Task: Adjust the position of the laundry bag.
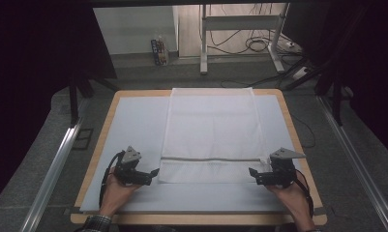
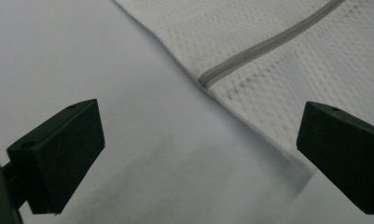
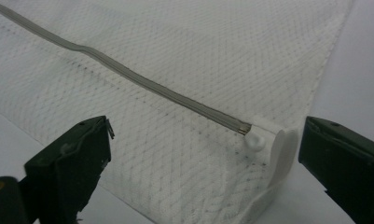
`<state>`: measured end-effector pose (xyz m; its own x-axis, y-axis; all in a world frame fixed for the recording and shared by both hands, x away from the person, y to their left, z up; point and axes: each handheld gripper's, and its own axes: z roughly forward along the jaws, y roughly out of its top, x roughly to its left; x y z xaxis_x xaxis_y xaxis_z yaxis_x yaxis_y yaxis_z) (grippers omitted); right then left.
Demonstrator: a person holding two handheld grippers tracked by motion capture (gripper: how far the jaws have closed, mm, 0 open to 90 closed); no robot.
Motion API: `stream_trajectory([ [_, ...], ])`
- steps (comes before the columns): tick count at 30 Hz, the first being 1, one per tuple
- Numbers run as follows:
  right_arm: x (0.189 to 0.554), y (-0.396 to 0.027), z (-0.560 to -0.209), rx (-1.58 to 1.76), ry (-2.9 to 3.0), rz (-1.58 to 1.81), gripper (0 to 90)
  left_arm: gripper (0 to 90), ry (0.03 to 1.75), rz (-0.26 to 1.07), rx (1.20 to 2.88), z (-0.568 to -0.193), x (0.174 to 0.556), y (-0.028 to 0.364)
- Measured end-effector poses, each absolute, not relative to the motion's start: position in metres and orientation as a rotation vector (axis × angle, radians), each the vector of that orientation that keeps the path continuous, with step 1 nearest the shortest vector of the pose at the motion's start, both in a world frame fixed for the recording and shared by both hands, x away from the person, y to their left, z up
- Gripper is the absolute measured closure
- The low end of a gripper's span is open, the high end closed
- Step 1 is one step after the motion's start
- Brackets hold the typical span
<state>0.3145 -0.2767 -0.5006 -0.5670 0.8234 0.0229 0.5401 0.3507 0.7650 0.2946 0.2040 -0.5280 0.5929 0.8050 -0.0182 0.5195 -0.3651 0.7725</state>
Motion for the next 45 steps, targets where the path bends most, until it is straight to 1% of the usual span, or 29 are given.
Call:
stream_trajectory([
  [1,0.314,-0.277,-0.501,1.199,2.252,1.065,3.6,2.1,1.048,0.472,2.051,-0.528,0.295,0.204],
  [2,0.316,-0.277,-0.499,1.206,2.248,1.065,7.1,2.8,1.037,0.498,2.062,-0.527,0.298,0.200],
  [3,0.316,-0.277,-0.499,1.206,2.248,1.065,7.1,4.0,1.037,0.498,2.062,-0.527,0.298,0.200],
  [4,0.319,-0.278,-0.498,1.211,2.246,1.072,11.5,4.9,1.035,0.501,2.063,-0.527,0.299,0.198],
  [6,0.321,-0.279,-0.497,1.214,2.236,1.062,15.3,6.6,1.036,0.514,2.058,-0.526,0.305,0.195],
  [7,0.321,-0.279,-0.497,1.214,2.236,1.062,15.3,7.5,1.036,0.514,2.058,-0.526,0.305,0.195],
  [8,0.323,-0.280,-0.495,1.212,2.222,1.061,19.2,8.6,1.034,0.512,2.053,-0.526,0.310,0.195],
  [10,0.326,-0.281,-0.494,1.216,2.210,1.055,23.0,10.2,1.035,0.515,2.053,-0.526,0.315,0.194],
  [11,0.326,-0.281,-0.494,1.216,2.210,1.055,23.0,11.5,1.035,0.515,2.053,-0.526,0.315,0.194],
  [14,0.334,-0.281,-0.495,1.221,2.213,1.022,27.1,13.4,1.031,0.519,2.058,-0.526,0.321,0.193],
  [15,0.339,-0.281,-0.497,1.223,2.220,1.008,30.4,16.1,1.030,0.511,2.056,-0.526,0.324,0.193],
  [17,0.342,-0.282,-0.497,1.223,2.219,1.002,32.0,18.5,1.028,0.505,2.053,-0.526,0.328,0.193],
  [18,0.347,-0.282,-0.496,1.220,2.211,0.994,35.3,19.7,1.025,0.494,2.052,-0.527,0.333,0.192],
  [21,0.352,-0.283,-0.495,1.217,2.203,0.990,38.2,22.4,1.021,0.487,2.048,-0.527,0.337,0.192],
  [22,0.357,-0.285,-0.496,1.221,2.199,0.985,42.0,24.5,1.022,0.483,2.045,-0.527,0.342,0.191],
  [23,0.357,-0.285,-0.496,1.221,2.199,0.985,42.0,26.3,1.022,0.483,2.045,-0.527,0.342,0.191],
  [25,0.364,-0.288,-0.496,1.235,2.187,0.973,47.4,29.4,1.021,0.501,2.052,-0.527,0.348,0.190],
  [26,0.364,-0.288,-0.496,1.235,2.187,0.973,47.4,31.8,1.021,0.501,2.052,-0.527,0.348,0.190],
  [27,0.366,-0.290,-0.496,1.241,2.178,0.969,49.0,31.8,1.028,0.505,2.048,-0.527,0.350,0.189],
  [28,0.370,-0.292,-0.496,1.251,2.170,0.954,51.8,35.6,1.029,0.502,2.041,-0.528,0.352,0.190],
  [29,0.370,-0.292,-0.496,1.251,2.170,0.954,51.8,35.6,1.032,0.496,2.035,-0.528,0.354,0.190],
  [30,0.374,-0.294,-0.496,1.261,2.167,0.944,55.4,38.7,1.045,0.492,2.030,-0.529,0.358,0.190],
  [33,0.378,-0.295,-0.498,1.269,2.166,0.923,57.5,42.9,1.049,0.487,2.026,-0.529,0.361,0.190],
  [34,0.382,-0.296,-0.500,1.280,2.175,0.905,60.0,44.1,1.053,0.478,2.020,-0.530,0.364,0.189],
  [37,0.387,-0.295,-0.503,1.284,2.192,0.883,59.8,47.2,1.064,0.471,2.012,-0.530,0.368,0.187],
  [39,0.388,-0.294,-0.504,1.282,2.193,0.880,58.9,47.2,1.068,0.471,2.017,-0.531,0.369,0.186],
  [41,0.391,-0.294,-0.505,1.284,2.190,0.881,56.6,46.7,1.071,0.478,2.028,-0.532,0.371,0.183],
  [42,0.393,-0.294,-0.506,1.285,2.189,0.876,54.5,44.6,1.073,0.481,2.034,-0.533,0.372,0.182],
  [45,0.394,-0.294,-0.508,1.290,2.188,0.868,52.4,43.2,1.077,0.484,2.049,-0.534,0.374,0.179],
])
